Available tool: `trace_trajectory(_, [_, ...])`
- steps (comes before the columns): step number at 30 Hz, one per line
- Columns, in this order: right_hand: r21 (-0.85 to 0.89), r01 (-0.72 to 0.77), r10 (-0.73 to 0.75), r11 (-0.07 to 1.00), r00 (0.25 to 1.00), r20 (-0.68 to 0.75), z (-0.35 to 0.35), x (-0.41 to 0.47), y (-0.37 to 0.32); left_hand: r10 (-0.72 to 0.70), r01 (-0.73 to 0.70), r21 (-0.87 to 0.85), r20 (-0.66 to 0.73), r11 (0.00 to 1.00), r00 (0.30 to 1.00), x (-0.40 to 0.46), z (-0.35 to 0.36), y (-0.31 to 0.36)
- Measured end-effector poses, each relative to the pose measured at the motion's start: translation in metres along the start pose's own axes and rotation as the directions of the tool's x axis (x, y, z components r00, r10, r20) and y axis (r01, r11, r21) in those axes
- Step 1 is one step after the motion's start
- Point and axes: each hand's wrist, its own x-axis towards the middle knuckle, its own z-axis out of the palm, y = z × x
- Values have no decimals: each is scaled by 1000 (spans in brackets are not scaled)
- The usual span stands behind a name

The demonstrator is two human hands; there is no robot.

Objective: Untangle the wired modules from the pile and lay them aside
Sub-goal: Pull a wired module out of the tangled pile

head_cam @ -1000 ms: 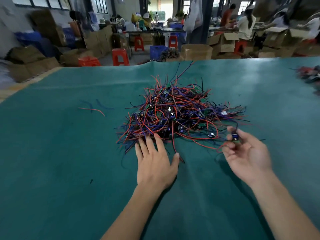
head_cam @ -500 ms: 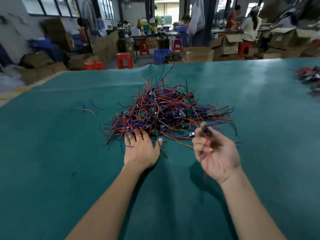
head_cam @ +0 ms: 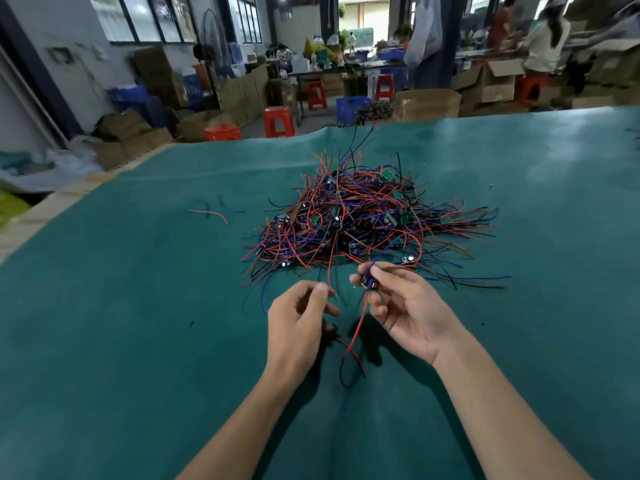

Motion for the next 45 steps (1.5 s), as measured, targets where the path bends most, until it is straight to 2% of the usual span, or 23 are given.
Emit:
trace_trajectory(1, [-16, 10, -10, 1000, 1000, -2, 0, 0, 1, -84, 94, -113, 92, 989, 992, 5, 3, 3])
trace_trajectory(3, [-47, 30, -30, 998, 1000, 3, -1, 1, 2, -195, 283, -267, 313, 921, 930, 13, 6, 7])
trace_trajectory(4, [-76, 38, -37, 996, 999, 9, -1, 1, 3, -202, 331, -285, 400, 900, 894, 15, 8, 7])
trace_trajectory(6, [-162, 56, -56, 985, 998, 10, -2, 3, 6, -165, 332, -274, 491, 903, 855, 16, 9, 0])
trace_trajectory(8, [-217, 84, -87, 972, 996, -2, -4, 5, 7, -120, 285, -262, 505, 922, 855, 20, 9, -7])
trace_trajectory(14, [-303, 178, -216, 936, 971, -98, -8, 9, 10, -117, 282, -290, 478, 915, 870, 20, 14, -6])
trace_trajectory(18, [-540, 233, -383, 809, 905, -184, -15, 12, 12, -159, 310, -306, 433, 900, 887, 22, 18, -7])
trace_trajectory(22, [-561, 267, -450, 784, 866, -217, -17, 14, 15, -185, 333, -269, 457, 904, 870, 22, 17, -7])
trace_trajectory(27, [-459, 262, -398, 849, 888, -230, -19, 12, 12, -138, 226, -119, 504, 967, 853, 21, 15, -7])
trace_trajectory(31, [-391, 122, -214, 912, 956, -202, -16, 12, 11, -124, 222, -147, 490, 964, 863, 21, 13, -7])
trace_trajectory(34, [-461, 128, -249, 878, 945, -212, -19, 11, 8, -115, 214, -151, 492, 965, 863, 21, 12, -6])
trace_trajectory(37, [-662, 186, -425, 726, 878, -220, -25, 11, 7, -134, 199, -71, 518, 977, 845, 20, 12, -4])
trace_trajectory(41, [-810, 200, -616, 551, 752, -233, -32, 12, 2, -132, 190, -48, 552, 981, 823, 19, 11, -2])
trace_trajectory(43, [-848, 179, -692, 500, 672, -266, -39, 12, -4, -123, 167, -26, 566, 986, 815, 18, 12, -2])
trace_trajectory(45, [-850, 167, -752, 499, 571, -329, -48, 9, -13, -108, 130, 2, 572, 992, 813, 17, 13, -2])
